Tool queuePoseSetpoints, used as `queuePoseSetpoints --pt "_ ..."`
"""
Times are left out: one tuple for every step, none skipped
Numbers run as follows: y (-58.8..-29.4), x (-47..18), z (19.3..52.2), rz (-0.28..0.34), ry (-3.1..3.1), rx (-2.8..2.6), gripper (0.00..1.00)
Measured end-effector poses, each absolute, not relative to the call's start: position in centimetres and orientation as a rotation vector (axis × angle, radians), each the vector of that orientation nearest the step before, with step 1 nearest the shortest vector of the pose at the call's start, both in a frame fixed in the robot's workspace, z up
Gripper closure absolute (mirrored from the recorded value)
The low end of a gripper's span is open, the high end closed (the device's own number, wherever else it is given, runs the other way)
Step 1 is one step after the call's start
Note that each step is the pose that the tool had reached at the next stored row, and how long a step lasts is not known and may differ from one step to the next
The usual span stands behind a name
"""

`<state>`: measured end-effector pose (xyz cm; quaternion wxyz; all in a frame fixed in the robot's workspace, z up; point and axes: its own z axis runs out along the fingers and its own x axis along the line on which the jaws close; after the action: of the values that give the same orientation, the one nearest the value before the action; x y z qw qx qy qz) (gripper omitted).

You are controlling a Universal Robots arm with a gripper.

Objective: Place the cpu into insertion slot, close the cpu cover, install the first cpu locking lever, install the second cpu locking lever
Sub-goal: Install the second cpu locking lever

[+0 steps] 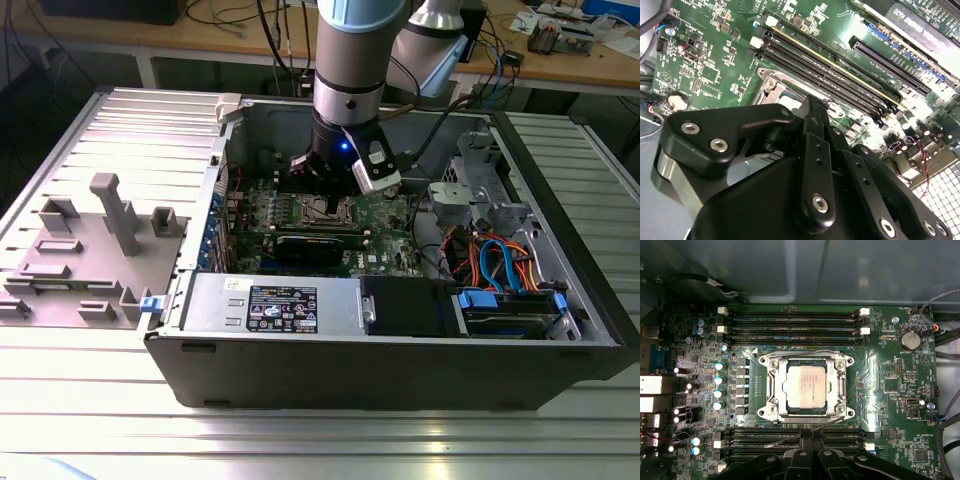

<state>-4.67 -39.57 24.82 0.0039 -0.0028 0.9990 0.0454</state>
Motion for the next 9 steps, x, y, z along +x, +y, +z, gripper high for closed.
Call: queuePoseSetpoints --pt "-39.57 -4.67 24.82 0.142 3.131 -0.009 0.89" --pt "-39.57 -4.67 24.82 0.145 3.130 -0.009 0.89" --pt "-39.59 -4.66 24.81 0.153 3.130 -0.009 0.89" --pt "-39.80 -4.68 24.82 0.190 3.129 -0.009 0.89" --pt "-39.96 -4.68 24.80 0.209 3.129 -0.008 0.89" --pt "-40.04 -4.69 24.75 0.212 3.129 -0.008 0.89" --pt "-40.20 -4.69 24.69 0.212 3.131 -0.008 0.89" --pt "-40.40 -4.69 24.59 0.213 3.135 -0.008 0.89" --pt "-40.41 -4.71 24.48 0.213 3.137 -0.008 0.89"
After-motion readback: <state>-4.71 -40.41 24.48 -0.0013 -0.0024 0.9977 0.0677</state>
